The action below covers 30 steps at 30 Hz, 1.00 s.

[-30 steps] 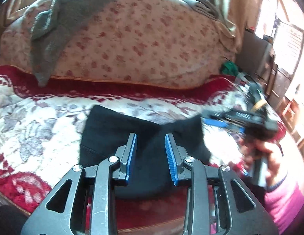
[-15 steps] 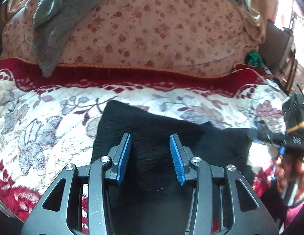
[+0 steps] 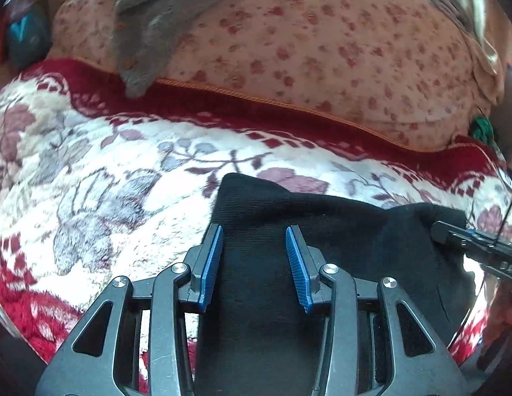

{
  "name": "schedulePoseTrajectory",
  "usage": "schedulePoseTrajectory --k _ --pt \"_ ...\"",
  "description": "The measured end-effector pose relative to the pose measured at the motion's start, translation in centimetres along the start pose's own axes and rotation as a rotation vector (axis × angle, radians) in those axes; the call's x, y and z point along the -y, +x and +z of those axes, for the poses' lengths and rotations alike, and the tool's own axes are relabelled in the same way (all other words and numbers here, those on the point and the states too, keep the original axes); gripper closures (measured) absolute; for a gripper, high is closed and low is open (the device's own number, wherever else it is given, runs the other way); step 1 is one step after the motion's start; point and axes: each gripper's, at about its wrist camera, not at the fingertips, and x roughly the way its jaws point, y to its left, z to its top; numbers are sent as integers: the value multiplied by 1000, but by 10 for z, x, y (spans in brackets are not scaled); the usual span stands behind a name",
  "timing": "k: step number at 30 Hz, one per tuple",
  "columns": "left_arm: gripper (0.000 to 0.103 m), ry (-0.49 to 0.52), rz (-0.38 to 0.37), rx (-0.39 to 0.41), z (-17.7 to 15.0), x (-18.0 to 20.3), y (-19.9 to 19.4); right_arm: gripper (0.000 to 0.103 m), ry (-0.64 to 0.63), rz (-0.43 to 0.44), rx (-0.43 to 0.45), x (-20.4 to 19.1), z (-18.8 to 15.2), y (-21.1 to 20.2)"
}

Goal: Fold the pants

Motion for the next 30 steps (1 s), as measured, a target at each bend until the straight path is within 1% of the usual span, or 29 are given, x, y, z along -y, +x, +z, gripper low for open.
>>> schedulePoseTrajectory --k 3,5,7,8,11,14,16,20,25,30 --pt "64 -10 8 12 -3 -3 -1 80 34 -56 -8 9 -3 13" --pt "64 -18 7 14 -4 -4 -2 72 86 -49 16 16 -9 10" --pt "64 -27 6 12 -4 -6 -4 50 155 -58 23 26 -14 3" --pt "64 -28 5 9 -4 -6 -6 49 170 -63 24 29 -16 0" --pt "64 -33 13 3 -5 -6 -10 49 168 -66 44 30 -18 -14" --pt "64 -29 22 0 -7 -4 -15 49 128 -82 76 18 -17 -28" --pt "64 -20 32 5 -8 -1 -20 49 115 -73 94 7 -16 -32" --pt "64 -1 45 24 -9 3 -31 49 100 -46 118 -11 -16 -34" --pt "64 10 48 53 -10 6 -45 49 78 -28 125 -31 -18 -31" --pt "64 11 51 67 -11 5 -53 48 78 9 132 -41 -20 -31"
